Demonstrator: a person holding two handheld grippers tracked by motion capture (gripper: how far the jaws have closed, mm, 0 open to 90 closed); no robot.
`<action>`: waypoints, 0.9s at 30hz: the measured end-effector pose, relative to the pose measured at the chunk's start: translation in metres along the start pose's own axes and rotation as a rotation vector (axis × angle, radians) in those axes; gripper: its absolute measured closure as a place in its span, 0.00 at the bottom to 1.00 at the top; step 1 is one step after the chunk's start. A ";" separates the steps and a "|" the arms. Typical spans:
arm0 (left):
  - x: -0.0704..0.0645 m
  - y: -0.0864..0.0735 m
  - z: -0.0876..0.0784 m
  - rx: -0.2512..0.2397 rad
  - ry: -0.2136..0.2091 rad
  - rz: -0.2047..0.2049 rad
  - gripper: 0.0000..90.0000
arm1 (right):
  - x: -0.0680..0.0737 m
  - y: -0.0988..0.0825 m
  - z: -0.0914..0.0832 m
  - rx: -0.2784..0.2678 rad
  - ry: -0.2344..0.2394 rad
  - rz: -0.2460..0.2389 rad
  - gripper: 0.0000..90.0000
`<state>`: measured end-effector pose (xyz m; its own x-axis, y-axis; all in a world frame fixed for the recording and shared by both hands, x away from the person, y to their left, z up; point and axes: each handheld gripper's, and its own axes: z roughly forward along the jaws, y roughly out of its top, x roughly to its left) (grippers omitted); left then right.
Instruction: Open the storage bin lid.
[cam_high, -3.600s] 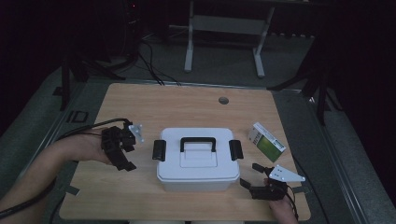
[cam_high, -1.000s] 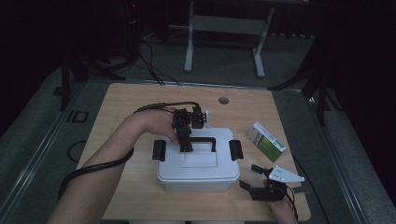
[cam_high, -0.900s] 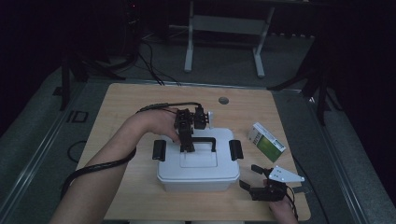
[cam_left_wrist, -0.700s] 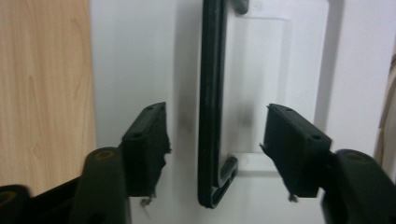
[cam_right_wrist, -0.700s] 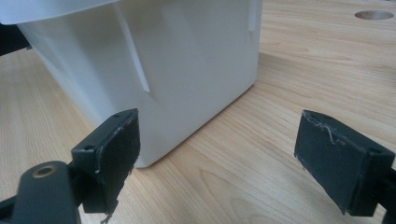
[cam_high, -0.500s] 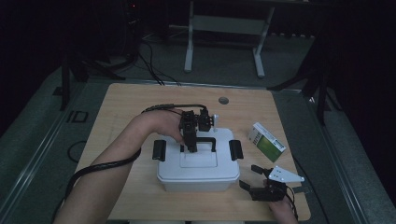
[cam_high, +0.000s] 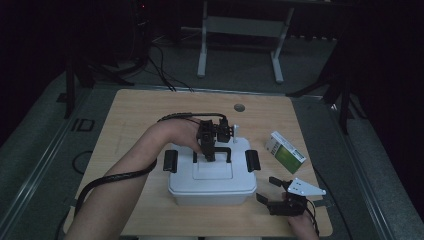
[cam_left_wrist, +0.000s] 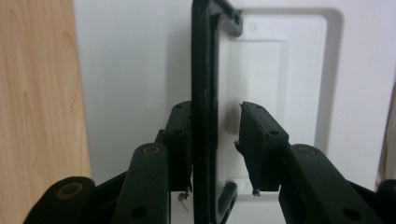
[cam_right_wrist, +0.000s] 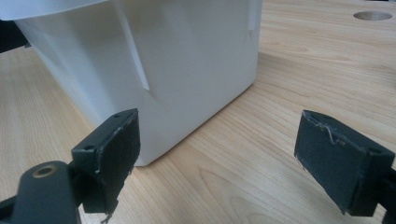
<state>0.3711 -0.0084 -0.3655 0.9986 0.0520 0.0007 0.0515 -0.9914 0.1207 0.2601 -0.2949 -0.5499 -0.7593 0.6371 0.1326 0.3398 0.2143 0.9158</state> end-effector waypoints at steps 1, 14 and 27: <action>0.000 0.001 0.000 0.002 0.007 0.007 0.75 | 0.000 0.000 0.000 0.000 0.000 0.000 0.16; -0.002 0.007 -0.001 0.027 -0.019 0.014 0.92 | 0.000 0.000 0.000 0.001 0.000 0.000 0.16; -0.004 0.008 -0.004 0.034 -0.034 -0.013 0.93 | 0.000 0.000 0.000 0.004 0.002 0.002 0.16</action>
<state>0.3673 -0.0160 -0.3602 0.9975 0.0610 -0.0343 0.0638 -0.9942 0.0865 0.2600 -0.2945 -0.5502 -0.7598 0.6360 0.1350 0.3435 0.2163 0.9139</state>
